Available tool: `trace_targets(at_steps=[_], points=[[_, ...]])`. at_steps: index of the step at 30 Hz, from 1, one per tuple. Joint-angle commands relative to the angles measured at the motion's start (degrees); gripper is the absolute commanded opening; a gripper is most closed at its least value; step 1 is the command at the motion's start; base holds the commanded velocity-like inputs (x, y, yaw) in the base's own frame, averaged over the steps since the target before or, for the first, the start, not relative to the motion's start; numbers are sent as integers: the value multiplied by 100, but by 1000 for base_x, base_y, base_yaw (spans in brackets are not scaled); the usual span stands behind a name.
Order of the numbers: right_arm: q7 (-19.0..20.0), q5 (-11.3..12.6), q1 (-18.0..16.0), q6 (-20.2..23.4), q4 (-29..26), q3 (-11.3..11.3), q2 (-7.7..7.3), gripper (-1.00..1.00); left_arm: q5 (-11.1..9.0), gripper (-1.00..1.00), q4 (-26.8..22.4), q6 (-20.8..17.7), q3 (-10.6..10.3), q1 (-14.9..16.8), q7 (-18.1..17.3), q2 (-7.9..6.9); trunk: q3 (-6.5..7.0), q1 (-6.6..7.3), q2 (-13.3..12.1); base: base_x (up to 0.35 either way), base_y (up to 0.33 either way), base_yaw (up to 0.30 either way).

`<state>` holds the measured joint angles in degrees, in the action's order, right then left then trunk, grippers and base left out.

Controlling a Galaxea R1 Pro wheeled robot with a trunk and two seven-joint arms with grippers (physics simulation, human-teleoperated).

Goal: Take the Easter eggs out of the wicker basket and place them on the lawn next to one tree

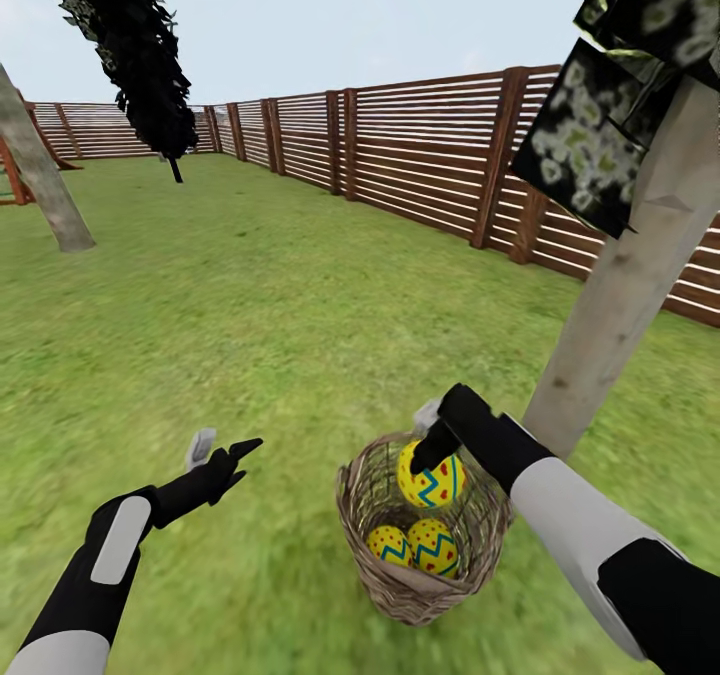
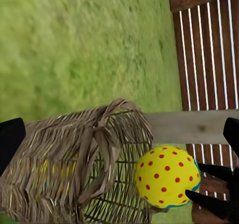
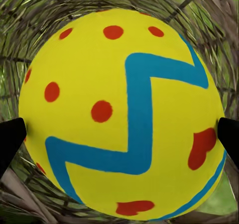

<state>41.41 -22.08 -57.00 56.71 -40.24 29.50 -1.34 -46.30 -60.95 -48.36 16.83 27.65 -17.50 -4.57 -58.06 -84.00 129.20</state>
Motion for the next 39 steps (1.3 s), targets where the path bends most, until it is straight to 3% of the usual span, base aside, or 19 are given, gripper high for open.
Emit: trace_targets(at_steps=[1,4,8,11,21,23,26,28,33,39], points=[[201,-69,-5,7,-80,21,-47,-100,16,100,3,-33,13,4,-25,0,13,23,-40,0,0,0],[556,-67,-4,10,-268,21,-194,-100,16,100,4,-33,13,4,-25,-7,67,89,-160,0,0,0],[751,-61,-4,81,-588,21,-336,-100,14,100,4,-33,13,4,-25,-8,139,177,-320,0,0,0],[805,-52,-5,86,-712,-1,-556,-100,8,100,9,-33,13,4,-25,-8,193,243,-441,0,0,0],[816,-26,-8,86,-750,-11,-792,-100,7,100,110,-25,22,11,-25,-17,372,463,-842,0,0,0],[864,-11,-7,86,-949,-14,-908,-100,7,100,110,-25,22,11,-25,-17,408,507,-922,0,0,0],[1535,-44,-9,86,-1044,-14,-1141,-100,7,100,110,-25,22,11,-25,-17,462,572,-1042,0,0,0],[1669,-40,-12,86,-1054,-14,-1274,-100,9,100,117,-25,22,12,-25,-17,498,616,-1122,0,0,0],[1711,-16,-11,78,-1044,-2,-1463,-100,8,100,166,95,22,12,-25,-17,588,726,-1323,0,0,0],[1713,-7,-6,61,-1022,11,-1572,-100,7,100,189,151,22,12,-25,-17,695,858,-1564,0,0,0]])
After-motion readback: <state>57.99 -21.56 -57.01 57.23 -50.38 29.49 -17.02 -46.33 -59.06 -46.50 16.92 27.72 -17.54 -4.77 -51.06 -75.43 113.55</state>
